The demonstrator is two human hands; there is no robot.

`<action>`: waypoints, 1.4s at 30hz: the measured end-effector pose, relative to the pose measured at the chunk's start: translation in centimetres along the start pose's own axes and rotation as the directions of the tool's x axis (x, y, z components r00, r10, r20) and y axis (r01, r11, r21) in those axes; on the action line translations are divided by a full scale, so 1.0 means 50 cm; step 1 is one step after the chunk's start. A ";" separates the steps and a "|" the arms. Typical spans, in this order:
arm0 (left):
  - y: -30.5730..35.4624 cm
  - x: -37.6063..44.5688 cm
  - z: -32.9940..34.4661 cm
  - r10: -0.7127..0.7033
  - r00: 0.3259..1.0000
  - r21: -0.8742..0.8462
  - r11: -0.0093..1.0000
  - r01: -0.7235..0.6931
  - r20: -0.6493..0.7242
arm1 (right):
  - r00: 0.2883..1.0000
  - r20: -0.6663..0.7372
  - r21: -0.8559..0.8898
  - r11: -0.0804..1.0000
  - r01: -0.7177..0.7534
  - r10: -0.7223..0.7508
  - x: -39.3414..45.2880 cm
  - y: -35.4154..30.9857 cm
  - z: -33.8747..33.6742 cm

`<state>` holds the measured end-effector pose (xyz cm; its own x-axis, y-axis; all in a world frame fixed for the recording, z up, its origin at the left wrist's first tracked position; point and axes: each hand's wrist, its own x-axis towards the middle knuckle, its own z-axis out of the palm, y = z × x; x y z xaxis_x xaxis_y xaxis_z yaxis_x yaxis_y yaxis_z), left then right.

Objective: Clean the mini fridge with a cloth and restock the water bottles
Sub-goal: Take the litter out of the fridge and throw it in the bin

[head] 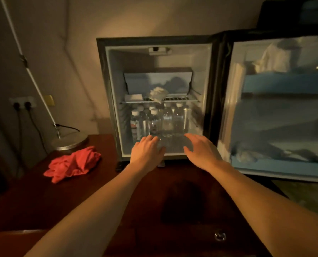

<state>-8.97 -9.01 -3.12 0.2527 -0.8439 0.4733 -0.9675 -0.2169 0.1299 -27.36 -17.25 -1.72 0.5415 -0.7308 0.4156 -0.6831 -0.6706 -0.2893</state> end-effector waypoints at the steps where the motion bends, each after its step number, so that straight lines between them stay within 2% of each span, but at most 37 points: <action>1: -0.016 0.017 -0.006 -0.012 1.000 0.008 1.000 0.012 -0.012 | 1.000 -0.007 0.014 1.000 0.007 -0.007 0.024 -0.006 0.001; 9: -0.113 0.157 -0.064 -0.025 0.981 0.043 0.998 0.034 -0.194 | 0.975 -0.181 0.050 0.989 0.137 -0.126 0.223 -0.055 -0.008; 15: -0.143 0.252 -0.088 -0.003 0.975 0.088 0.996 0.023 -0.221 | 0.937 -0.276 0.097 0.964 0.249 -0.214 0.349 -0.089 -0.004; 17: -0.155 0.281 -0.098 -0.016 0.983 0.084 0.996 0.032 -0.185 | 0.949 -0.236 0.063 0.972 0.229 -0.208 0.393 -0.098 -0.006; 21: -0.179 0.328 -0.100 -0.072 0.997 0.044 0.996 0.074 -0.040 | 0.994 -0.016 -0.040 0.993 0.111 -0.112 0.450 -0.118 -0.007; 23: -0.189 0.346 -0.094 -0.091 0.996 -0.020 0.996 0.091 0.008 | 0.992 0.048 0.003 0.994 0.113 -0.113 0.470 -0.123 0.000; 25: -0.196 0.361 -0.085 -0.088 0.996 -0.052 0.995 0.087 -0.025 | 0.983 0.068 0.047 0.985 0.165 -0.168 0.481 -0.127 0.010; 30: -0.205 0.367 -0.082 -0.022 0.989 -0.072 0.997 0.012 -0.148 | 0.968 -0.099 0.078 0.968 0.237 -0.229 0.478 -0.123 0.022; 38: -0.194 0.332 -0.118 0.030 0.956 -0.090 0.994 -0.059 -0.293 | 0.925 -0.343 0.081 0.976 0.204 -0.165 0.427 -0.113 -0.026; 42: -0.174 0.302 -0.132 0.050 0.946 -0.119 0.989 -0.093 -0.320 | 0.932 -0.341 0.147 0.973 0.179 -0.120 0.384 -0.103 -0.048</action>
<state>3.34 -16.64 8.66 0.1929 -0.6523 0.7331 -0.9790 -0.0778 0.1884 -14.63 -27.50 9.82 0.4196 -0.5574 0.7164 -0.4953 -0.8020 -0.3339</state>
